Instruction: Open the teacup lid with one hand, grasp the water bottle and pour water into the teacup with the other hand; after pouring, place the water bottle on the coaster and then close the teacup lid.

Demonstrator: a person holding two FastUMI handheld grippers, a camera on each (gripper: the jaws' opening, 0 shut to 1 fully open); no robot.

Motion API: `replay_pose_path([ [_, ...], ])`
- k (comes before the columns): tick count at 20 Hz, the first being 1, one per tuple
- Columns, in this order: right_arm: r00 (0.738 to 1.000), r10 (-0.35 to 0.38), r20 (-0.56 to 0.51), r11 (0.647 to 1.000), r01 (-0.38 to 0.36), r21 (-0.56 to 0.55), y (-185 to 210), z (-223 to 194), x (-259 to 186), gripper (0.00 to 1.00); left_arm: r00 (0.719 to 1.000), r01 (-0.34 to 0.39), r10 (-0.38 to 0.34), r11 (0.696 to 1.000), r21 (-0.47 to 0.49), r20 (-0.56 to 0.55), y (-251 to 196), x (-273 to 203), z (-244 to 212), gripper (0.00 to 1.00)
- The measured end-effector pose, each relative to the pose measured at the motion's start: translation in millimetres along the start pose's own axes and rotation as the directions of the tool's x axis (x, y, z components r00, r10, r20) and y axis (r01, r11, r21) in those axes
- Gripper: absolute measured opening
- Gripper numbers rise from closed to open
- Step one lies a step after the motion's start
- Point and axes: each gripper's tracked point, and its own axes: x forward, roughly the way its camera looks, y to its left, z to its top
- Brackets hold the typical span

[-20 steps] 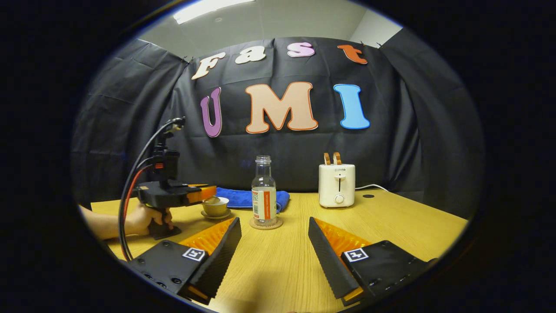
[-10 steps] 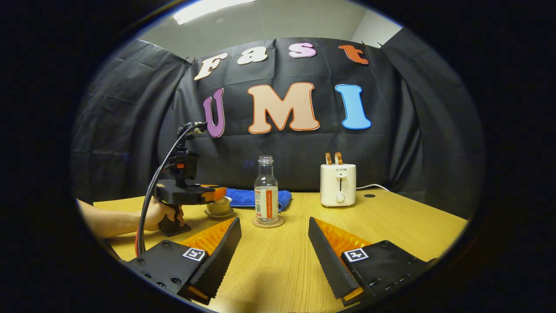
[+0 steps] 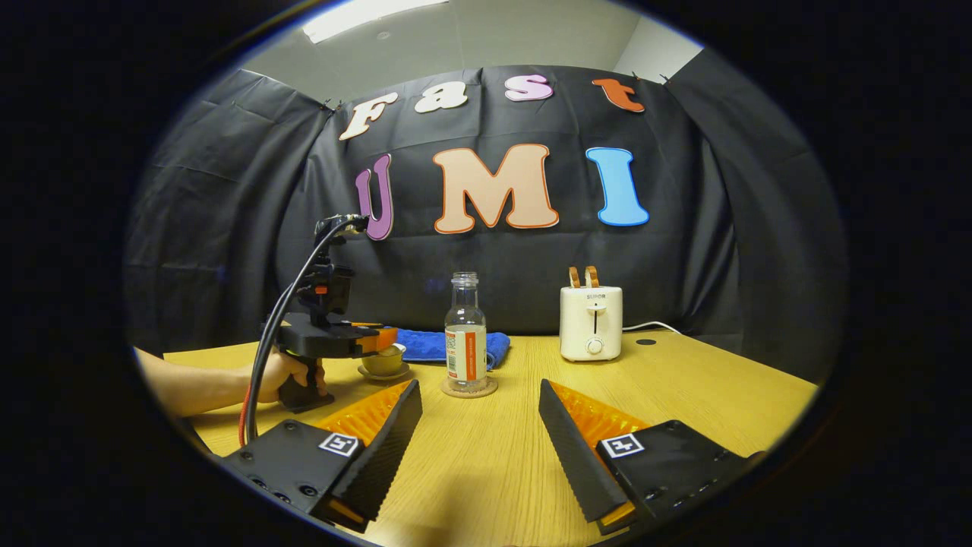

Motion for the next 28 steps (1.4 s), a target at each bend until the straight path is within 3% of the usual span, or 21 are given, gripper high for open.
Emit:
replay_pose_path([
  [1,1.000,0.000,0.000,1.000,0.000,0.000,0.0,0.0,0.4,0.97,1.000,-0.006,0.006,1.000,-0.004,0.004,1.6,-1.7,0.5,0.38],
  [2,1.000,0.000,0.000,1.000,0.000,0.000,-0.1,-0.3,0.8,0.94,1.000,-0.021,0.021,1.000,-0.009,0.010,4.5,-3.6,1.6,0.40],
  [6,1.000,0.000,0.000,1.000,0.000,0.000,-0.7,-0.5,0.6,0.94,0.998,-0.015,0.018,0.999,-0.043,0.062,7.1,-6.2,9.4,1.00],
  [8,1.000,0.000,-0.001,1.000,0.000,0.000,-0.9,-0.9,1.3,1.00,0.997,-0.019,0.024,0.998,-0.058,0.078,9.7,-7.3,10.6,0.96],
  [10,1.000,-0.003,0.000,1.000,0.003,0.000,-1.8,-0.7,0.9,0.94,0.996,-0.023,0.029,0.998,-0.065,0.088,10.9,-8.2,11.8,0.96],
  [15,1.000,-0.003,0.000,1.000,0.003,-0.001,-1.9,-0.6,1.7,0.94,0.995,-0.053,0.059,0.995,-0.081,0.082,12.1,-27.2,9.0,0.97],
  [21,1.000,-0.027,0.001,1.000,0.027,-0.002,-5.0,-0.3,-0.7,0.94,0.992,-0.075,0.083,0.994,-0.081,0.094,-8.3,-108.5,7.0,0.96],
  [23,1.000,-0.030,0.001,1.000,0.030,-0.002,-4.4,-0.2,-1.3,1.00,0.993,-0.060,0.067,0.996,-0.073,0.094,-20.4,-137.4,4.8,0.96],
  [26,0.999,-0.040,0.001,0.999,0.040,-0.002,-3.5,-0.3,-3.1,0.94,0.991,-0.089,0.096,0.993,-0.077,0.093,-21.4,-176.0,3.0,0.97],
  [27,0.999,-0.044,0.000,0.999,0.044,-0.002,-3.9,-0.9,-3.2,0.99,0.990,-0.103,0.110,0.991,-0.079,0.088,-20.8,-187.1,-0.7,0.96],
  [28,0.999,-0.048,0.000,0.999,0.048,-0.002,-3.7,-0.6,-4.4,0.94,0.988,-0.116,0.123,0.990,-0.078,0.094,-20.9,-197.9,1.0,0.96],
])
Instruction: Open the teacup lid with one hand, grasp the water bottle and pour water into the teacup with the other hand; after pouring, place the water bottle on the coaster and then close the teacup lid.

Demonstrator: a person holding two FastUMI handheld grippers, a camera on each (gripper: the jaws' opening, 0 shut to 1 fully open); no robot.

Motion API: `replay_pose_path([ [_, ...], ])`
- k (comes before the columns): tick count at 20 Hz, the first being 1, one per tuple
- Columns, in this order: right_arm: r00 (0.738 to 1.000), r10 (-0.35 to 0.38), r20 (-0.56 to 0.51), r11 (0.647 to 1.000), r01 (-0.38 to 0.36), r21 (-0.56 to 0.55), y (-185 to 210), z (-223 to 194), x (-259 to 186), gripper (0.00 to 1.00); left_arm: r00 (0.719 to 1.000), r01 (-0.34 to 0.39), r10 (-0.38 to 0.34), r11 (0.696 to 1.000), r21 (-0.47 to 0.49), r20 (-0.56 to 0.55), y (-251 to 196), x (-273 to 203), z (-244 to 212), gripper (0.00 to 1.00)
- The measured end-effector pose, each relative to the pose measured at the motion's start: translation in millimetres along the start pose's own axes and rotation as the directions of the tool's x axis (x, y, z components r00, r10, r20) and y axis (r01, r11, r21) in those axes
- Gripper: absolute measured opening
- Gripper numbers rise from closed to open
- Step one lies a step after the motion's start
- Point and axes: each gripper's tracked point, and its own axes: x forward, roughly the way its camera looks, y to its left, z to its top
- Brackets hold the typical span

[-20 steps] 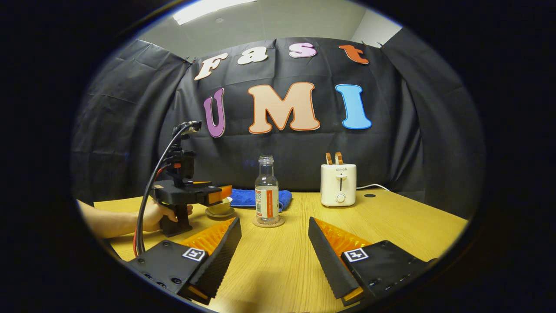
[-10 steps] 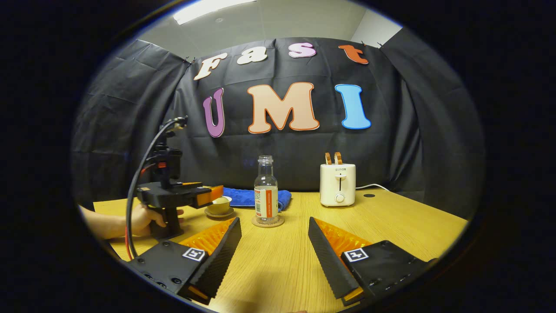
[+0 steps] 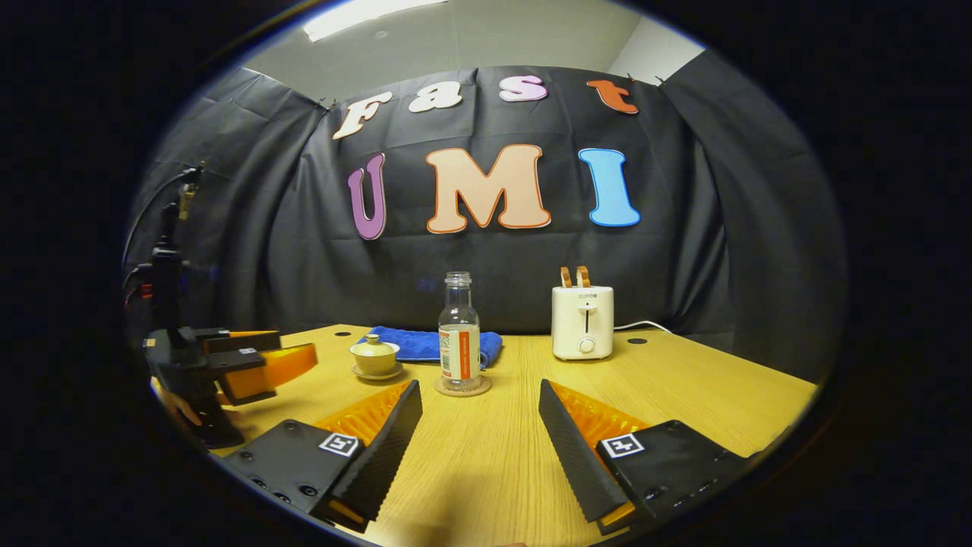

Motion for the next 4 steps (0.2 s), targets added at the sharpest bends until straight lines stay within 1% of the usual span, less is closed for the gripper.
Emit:
replay_pose_path([
  [4,1.000,-0.009,0.000,1.000,0.009,0.000,3.7,-0.4,-5.7,0.94,1.000,-0.028,0.028,1.000,0.002,-0.005,0.1,-23.9,-0.8,0.96],
])
